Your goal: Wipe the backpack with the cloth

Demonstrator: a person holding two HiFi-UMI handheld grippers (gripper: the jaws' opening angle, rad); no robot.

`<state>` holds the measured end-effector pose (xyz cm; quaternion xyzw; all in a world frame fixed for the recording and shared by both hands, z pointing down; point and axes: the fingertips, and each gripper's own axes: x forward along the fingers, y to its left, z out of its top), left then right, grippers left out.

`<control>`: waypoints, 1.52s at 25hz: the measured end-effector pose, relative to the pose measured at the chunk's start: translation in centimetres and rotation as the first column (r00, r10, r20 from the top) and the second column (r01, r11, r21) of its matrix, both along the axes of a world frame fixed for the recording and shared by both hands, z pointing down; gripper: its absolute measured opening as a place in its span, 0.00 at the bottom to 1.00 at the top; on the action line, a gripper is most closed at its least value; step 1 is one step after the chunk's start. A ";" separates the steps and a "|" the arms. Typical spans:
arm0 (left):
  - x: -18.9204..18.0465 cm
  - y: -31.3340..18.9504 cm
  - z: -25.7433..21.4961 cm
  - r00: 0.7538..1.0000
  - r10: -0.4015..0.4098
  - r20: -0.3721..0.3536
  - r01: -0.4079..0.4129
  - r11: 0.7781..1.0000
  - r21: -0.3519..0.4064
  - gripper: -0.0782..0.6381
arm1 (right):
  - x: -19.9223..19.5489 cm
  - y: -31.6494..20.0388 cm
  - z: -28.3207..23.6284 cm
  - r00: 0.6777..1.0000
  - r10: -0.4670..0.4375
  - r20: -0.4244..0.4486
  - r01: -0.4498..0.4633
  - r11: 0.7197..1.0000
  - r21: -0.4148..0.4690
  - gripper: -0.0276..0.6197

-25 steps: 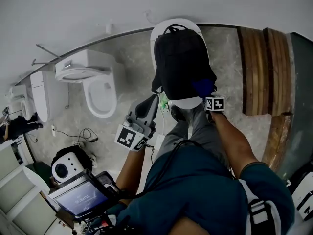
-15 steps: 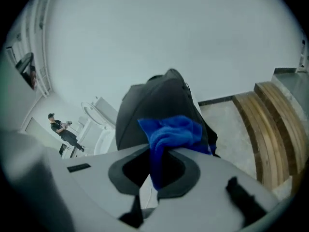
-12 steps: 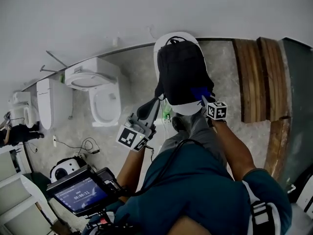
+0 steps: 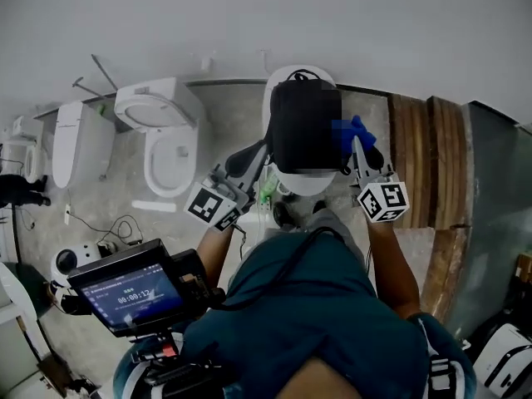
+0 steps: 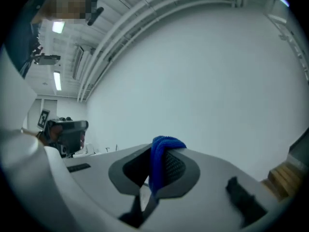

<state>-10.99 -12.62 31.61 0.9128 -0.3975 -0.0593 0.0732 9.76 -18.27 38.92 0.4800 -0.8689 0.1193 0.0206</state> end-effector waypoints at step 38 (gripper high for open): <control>13.0 36.9 -10.6 0.991 -0.130 0.021 0.126 0.986 0.113 0.11 | 10.4 38.7 -22.2 0.979 -0.201 -0.039 0.200 0.896 0.396 0.08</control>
